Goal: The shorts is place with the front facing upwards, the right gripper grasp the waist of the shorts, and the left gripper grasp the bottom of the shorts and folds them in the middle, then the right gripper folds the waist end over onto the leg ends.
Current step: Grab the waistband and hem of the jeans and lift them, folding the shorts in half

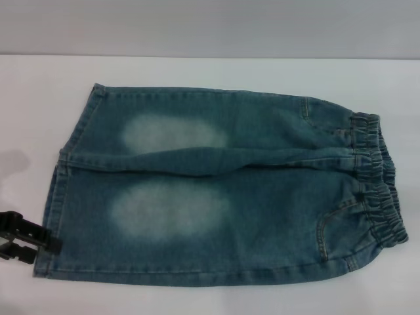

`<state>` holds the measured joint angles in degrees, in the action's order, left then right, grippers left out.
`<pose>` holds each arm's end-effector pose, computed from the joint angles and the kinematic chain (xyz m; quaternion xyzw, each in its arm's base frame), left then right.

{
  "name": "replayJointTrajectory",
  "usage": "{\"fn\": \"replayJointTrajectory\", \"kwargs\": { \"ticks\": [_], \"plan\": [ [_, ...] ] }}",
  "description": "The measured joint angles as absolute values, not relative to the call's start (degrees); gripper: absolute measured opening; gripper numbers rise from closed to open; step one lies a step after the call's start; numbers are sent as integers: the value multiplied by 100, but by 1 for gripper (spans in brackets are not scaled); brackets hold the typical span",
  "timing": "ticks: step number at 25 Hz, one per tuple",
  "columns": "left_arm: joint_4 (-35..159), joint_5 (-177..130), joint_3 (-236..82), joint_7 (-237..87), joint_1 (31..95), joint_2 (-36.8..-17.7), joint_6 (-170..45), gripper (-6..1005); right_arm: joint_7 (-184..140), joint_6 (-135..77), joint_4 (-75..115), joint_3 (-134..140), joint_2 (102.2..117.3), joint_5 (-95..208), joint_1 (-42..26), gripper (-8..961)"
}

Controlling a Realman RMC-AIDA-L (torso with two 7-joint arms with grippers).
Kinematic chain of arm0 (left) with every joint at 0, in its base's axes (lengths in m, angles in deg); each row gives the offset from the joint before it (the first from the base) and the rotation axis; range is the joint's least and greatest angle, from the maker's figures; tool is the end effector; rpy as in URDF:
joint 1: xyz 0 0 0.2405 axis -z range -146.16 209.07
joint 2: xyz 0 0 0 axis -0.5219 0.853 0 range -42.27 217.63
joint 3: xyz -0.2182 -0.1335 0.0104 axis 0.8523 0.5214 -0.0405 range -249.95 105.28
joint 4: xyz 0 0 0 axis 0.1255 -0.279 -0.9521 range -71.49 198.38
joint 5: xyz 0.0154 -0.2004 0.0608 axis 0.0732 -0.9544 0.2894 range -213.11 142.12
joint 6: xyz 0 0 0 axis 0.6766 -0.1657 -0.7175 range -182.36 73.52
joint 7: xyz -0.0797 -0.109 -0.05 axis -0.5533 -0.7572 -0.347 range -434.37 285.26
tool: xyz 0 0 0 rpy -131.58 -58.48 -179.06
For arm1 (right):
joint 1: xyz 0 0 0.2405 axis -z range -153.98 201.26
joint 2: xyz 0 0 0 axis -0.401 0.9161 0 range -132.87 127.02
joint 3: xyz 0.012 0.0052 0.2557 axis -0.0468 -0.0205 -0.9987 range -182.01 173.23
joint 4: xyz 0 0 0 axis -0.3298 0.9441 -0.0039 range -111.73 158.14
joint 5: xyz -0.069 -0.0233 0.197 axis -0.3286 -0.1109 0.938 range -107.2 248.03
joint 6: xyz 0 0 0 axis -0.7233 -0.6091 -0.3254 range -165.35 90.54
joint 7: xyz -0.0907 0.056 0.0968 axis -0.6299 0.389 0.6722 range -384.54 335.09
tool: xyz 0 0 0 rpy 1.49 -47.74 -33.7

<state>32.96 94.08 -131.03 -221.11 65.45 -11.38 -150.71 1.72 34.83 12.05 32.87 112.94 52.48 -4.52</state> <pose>-0.3320 0.3137 0.0837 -0.7202 -0.6904 0.0641 0.0229 0.3587 0.3517 0.1350 -0.4623 0.2319 0.4353 0.7369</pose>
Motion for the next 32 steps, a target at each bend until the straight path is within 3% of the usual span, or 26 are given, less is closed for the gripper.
{"fn": "replayJointTrajectory", "kwargs": {
  "ticks": [32],
  "plan": [
    [3383,9423,-13155,-22169,6469,-1196,-14983,721,172,3388,1275,3296,11185,5197,-518,566]
  ]
}}
